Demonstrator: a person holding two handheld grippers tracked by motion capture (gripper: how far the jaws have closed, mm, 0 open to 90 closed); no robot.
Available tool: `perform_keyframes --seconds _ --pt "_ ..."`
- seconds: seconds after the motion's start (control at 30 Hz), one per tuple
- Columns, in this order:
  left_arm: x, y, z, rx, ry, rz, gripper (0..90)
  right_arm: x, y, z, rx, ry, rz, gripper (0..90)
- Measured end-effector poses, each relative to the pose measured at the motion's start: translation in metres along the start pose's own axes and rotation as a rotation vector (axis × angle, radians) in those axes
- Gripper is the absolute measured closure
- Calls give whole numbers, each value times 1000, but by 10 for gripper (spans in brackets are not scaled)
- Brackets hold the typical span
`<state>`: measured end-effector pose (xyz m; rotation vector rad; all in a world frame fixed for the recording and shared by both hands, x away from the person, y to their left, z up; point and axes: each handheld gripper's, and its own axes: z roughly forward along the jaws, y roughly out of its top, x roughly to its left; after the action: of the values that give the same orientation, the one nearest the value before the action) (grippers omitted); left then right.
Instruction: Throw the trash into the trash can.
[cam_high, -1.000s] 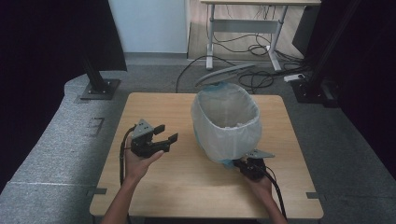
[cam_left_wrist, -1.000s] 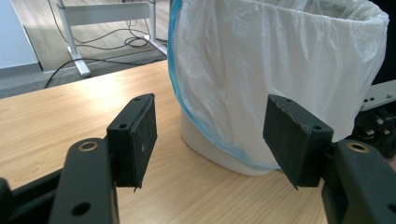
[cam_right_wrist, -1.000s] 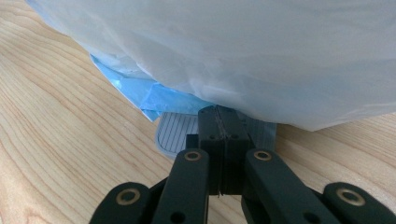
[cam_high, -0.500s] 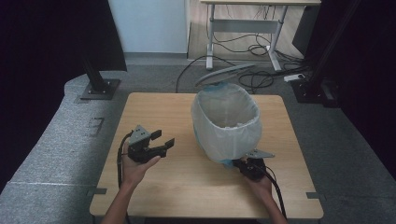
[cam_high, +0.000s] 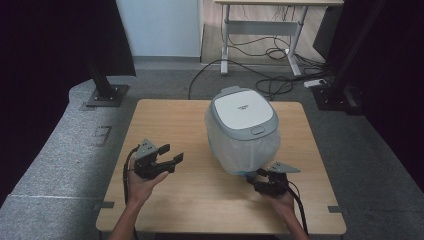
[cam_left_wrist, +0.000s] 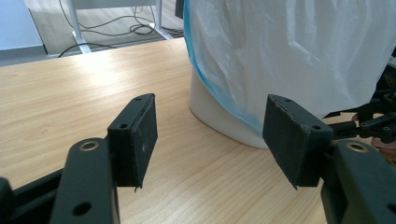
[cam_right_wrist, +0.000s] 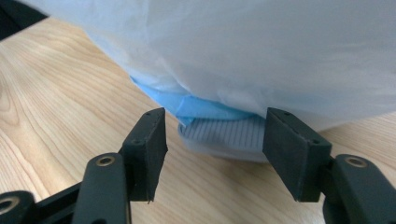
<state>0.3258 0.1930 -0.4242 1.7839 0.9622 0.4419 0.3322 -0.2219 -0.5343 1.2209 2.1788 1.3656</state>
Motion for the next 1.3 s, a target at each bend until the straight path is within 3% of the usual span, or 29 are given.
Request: perform_keyframes --seconds 0.5,1.0,1.3 --pt "0 -32 4 31 10 5 362 0 -8 -25 24 -57 -51 373" --pt "4 -62 4 103 34 19 360 -14 -21 -49 49 -102 -19 370" --pt "5 -72 6 136 45 26 358 -22 -26 -49 88 -125 2 365"
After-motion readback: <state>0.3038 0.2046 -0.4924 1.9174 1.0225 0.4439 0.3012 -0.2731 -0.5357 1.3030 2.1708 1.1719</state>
